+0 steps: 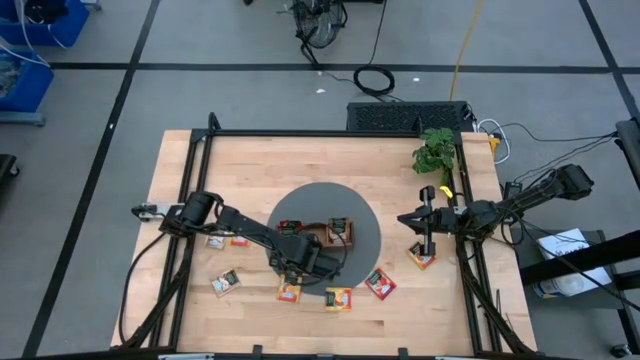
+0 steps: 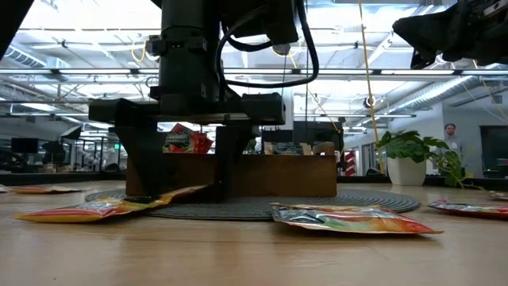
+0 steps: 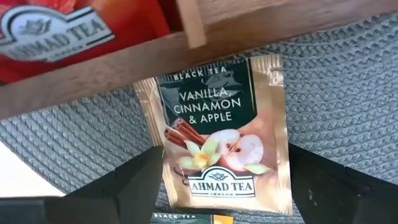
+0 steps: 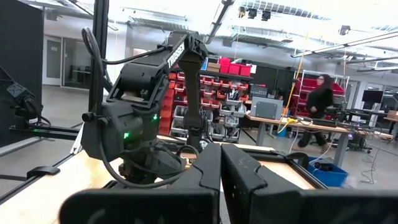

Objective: Pick & Place Tea
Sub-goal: Put the yellow tea bag into the right section of the wooden organizer

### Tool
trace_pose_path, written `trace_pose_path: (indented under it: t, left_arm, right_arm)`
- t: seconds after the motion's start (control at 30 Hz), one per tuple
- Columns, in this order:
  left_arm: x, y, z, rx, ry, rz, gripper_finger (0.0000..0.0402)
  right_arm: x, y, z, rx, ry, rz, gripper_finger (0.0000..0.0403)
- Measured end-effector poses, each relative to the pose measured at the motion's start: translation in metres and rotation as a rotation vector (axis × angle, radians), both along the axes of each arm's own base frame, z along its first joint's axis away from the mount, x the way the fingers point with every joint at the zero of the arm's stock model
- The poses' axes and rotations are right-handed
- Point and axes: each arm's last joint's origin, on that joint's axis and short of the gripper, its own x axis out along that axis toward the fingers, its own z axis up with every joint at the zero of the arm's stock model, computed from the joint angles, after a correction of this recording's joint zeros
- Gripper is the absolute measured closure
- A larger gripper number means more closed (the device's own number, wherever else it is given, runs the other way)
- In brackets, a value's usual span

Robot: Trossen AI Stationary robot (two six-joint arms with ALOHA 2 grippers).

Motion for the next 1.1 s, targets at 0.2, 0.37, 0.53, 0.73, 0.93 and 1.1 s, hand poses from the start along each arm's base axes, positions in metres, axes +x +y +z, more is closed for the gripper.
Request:
trace_pose_path:
  t: [0.2,0.37,0.53,0.73,0.93,1.1]
  left_arm:
    - [-0.0013,-0.0038,-0.0004,0.007,-0.001,-0.028,0.0083]
    - [-0.0010,-0.0042,-0.0005,-0.008,0.001,-0.003,0.0108]
    - [-0.0012,-0.0045,-0.0005,-0.019,0.005,-0.001,0.0176]
    - [-0.0014,-0.0047,-0.0009,-0.023,0.007,-0.015,0.0277]
    - [-0.0013,-0.0047,-0.0008,-0.020,0.006,-0.062,0.0375]
    - [0.0018,-0.0071,0.0062,0.009,-0.024,-0.119,0.0381]
  right_arm:
    - [0.0000,0.0000,0.0000,0.000,0.000,0.000,0.0403]
    - [0.0000,0.0001,0.0000,0.000,0.000,0.001,0.0403]
    - [0.0000,0.0001,0.0000,0.000,0.000,0.001,0.0403]
    - [0.0000,0.0001,0.0000,0.000,0.000,0.001,0.0403]
    - [0.0000,0.0001,0.0000,0.000,0.000,0.001,0.0403]
    - [0.0000,0.0000,-0.0001,0.000,0.001,0.001,0.0403]
